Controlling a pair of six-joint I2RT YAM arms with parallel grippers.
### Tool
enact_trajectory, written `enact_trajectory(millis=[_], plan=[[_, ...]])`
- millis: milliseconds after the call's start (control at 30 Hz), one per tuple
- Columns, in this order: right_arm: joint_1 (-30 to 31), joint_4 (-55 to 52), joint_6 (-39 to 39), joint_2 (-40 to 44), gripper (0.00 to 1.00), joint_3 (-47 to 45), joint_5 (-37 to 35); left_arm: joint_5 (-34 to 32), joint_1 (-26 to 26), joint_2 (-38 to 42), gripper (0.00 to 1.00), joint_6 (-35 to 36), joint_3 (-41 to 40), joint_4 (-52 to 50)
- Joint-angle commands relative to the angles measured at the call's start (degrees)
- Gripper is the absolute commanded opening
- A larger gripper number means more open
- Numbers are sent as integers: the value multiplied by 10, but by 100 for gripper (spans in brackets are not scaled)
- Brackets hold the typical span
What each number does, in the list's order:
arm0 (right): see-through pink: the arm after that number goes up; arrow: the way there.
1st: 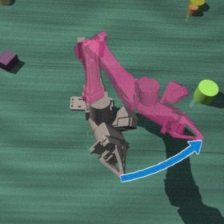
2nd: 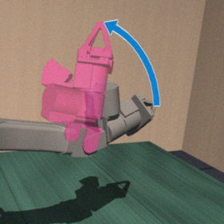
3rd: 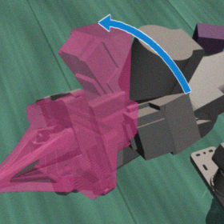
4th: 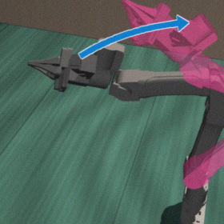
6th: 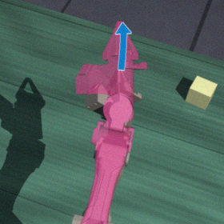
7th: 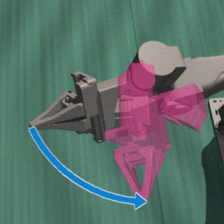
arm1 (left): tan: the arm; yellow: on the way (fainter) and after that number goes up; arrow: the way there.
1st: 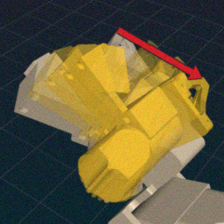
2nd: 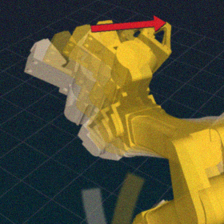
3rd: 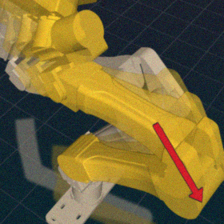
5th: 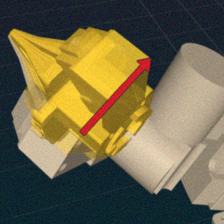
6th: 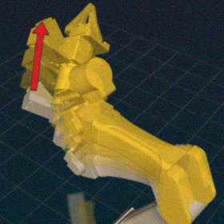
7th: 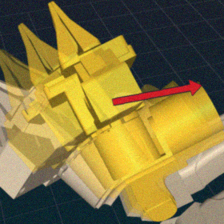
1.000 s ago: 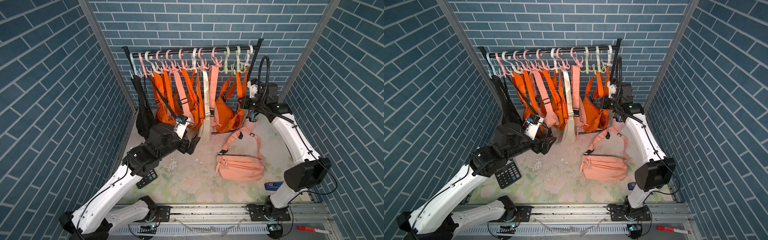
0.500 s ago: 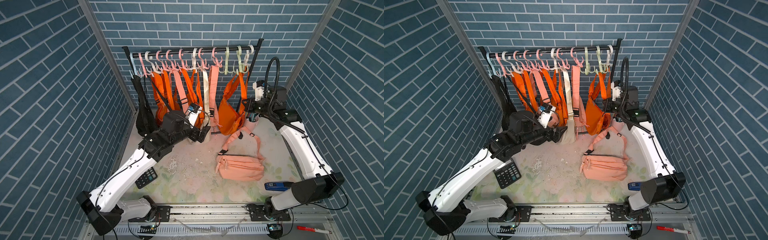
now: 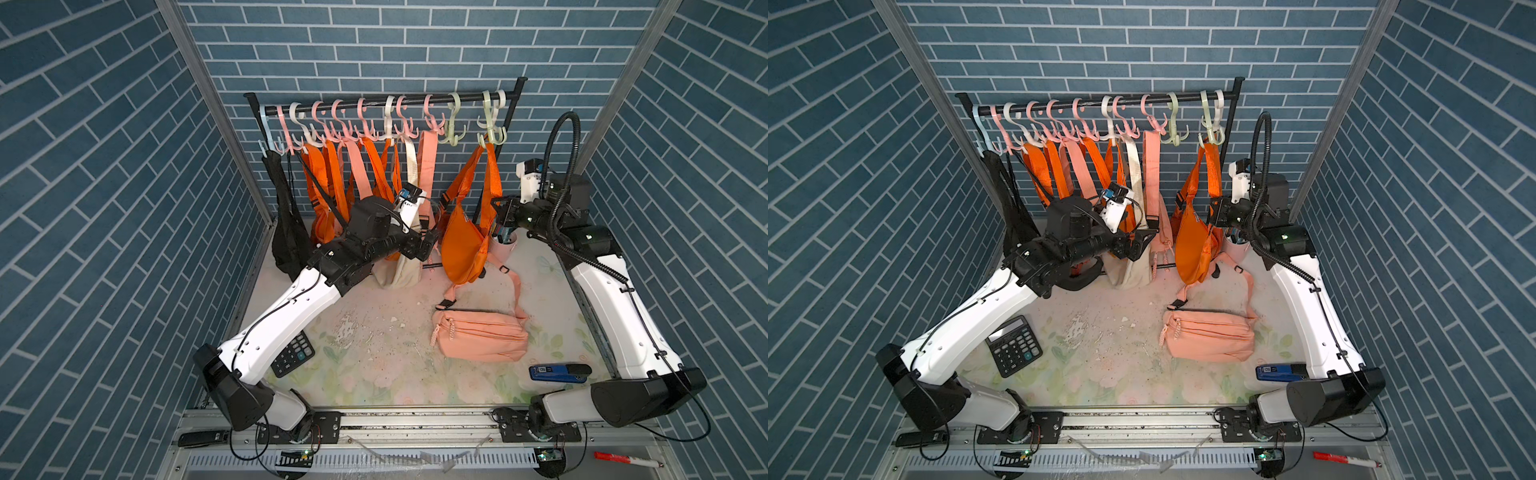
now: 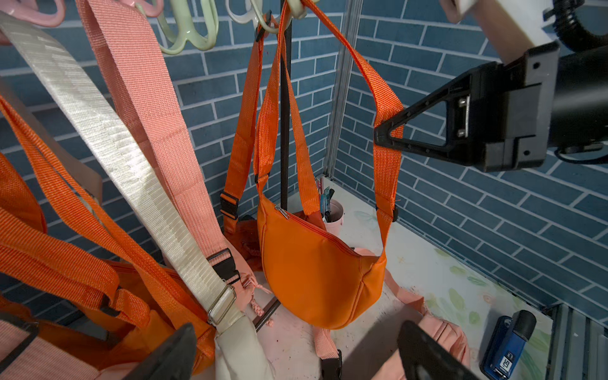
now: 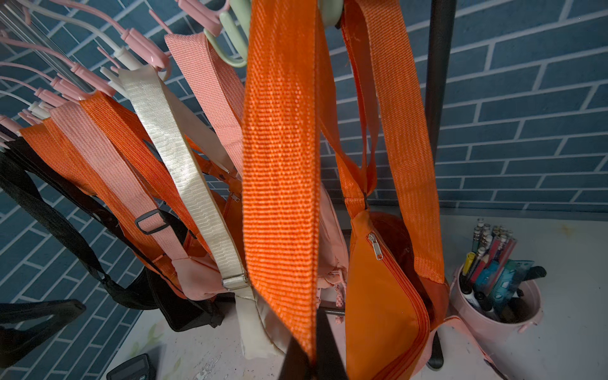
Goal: Take the bag off the hook
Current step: Pick up the bag from the hook.
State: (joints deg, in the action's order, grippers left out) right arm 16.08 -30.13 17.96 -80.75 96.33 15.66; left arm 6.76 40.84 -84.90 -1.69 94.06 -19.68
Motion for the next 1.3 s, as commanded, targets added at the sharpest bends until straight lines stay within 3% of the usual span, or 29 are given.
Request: enact_trajectory(millis=[0, 700, 1267], plan=[[0, -19, -14, 20, 0, -4, -1, 9, -2, -31, 96, 16, 35, 35], [0, -9, 15, 38, 0, -33, 43, 11, -1, -255, 93, 34, 174, 200], [0, -10, 19, 49, 0, -55, 68, 42, -1, -414, 93, 26, 341, 283]])
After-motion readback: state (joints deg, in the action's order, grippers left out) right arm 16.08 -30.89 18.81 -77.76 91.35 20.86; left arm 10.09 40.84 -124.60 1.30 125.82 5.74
